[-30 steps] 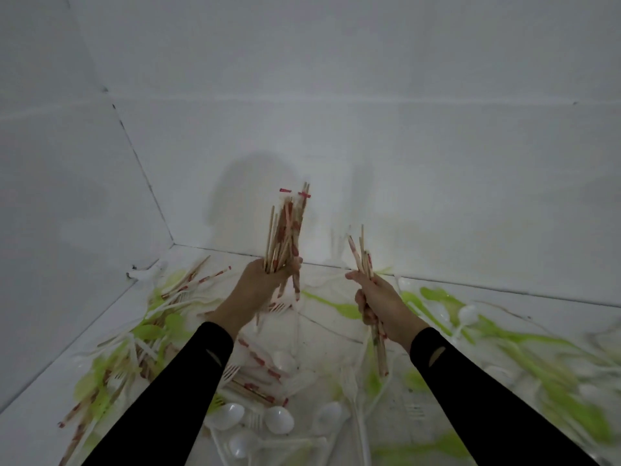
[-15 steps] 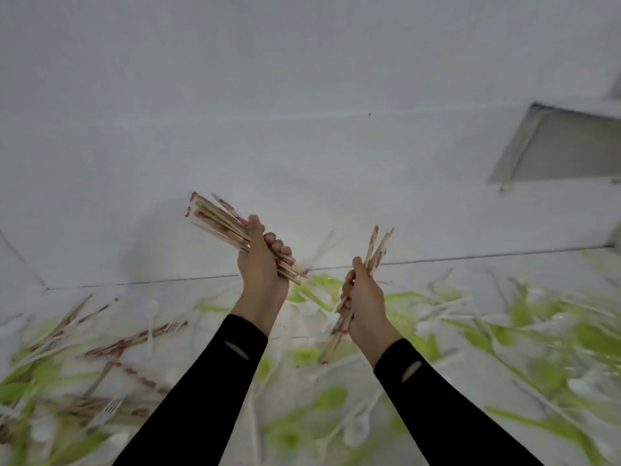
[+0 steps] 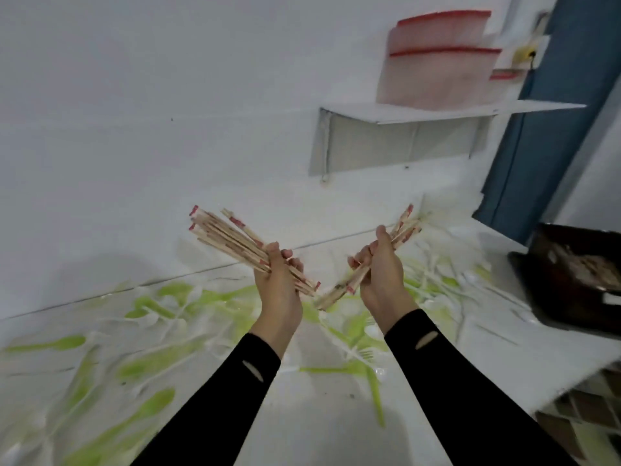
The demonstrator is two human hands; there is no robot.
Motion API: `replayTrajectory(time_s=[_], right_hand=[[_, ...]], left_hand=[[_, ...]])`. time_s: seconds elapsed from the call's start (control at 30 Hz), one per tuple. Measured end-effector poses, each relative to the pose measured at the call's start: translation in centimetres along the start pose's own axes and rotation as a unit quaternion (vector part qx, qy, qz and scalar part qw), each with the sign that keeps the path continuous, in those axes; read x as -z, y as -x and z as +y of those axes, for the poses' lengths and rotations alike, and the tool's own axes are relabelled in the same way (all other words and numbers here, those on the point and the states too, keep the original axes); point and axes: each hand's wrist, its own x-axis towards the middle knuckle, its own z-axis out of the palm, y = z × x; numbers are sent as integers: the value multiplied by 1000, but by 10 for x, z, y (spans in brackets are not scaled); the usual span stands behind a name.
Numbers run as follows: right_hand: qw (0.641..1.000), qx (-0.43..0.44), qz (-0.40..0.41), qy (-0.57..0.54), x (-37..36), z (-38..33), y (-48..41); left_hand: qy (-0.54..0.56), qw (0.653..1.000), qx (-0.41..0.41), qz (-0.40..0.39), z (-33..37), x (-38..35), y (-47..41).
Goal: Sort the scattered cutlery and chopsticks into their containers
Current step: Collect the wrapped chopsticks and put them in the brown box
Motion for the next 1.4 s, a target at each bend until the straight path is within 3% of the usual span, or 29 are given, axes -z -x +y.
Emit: replayTrajectory(time_s=[0.23,0.4,0.6,0.9,1.2,1.4], right_hand=[[994,76,-72,-30,55,-80,6],[994,105,-42,6,99,-98,1],[991,123,-12,46,144,-116,-7],[990,125,45,55,203,-173,-47],[983,122,100,92,259,-245,-116],[971,125,171,114,308,-306,-166]], left_hand=[[22,990,139,-34,-111,-45,40],[27,964,235,-121,-165,-92,65],[76,937,315,-128,-191,-149,116],[-86,924,290,-233,-242,-209,120],[-86,904,299,-293,-300,-293,107],[-158,895,264,-324,-360,-358,104]])
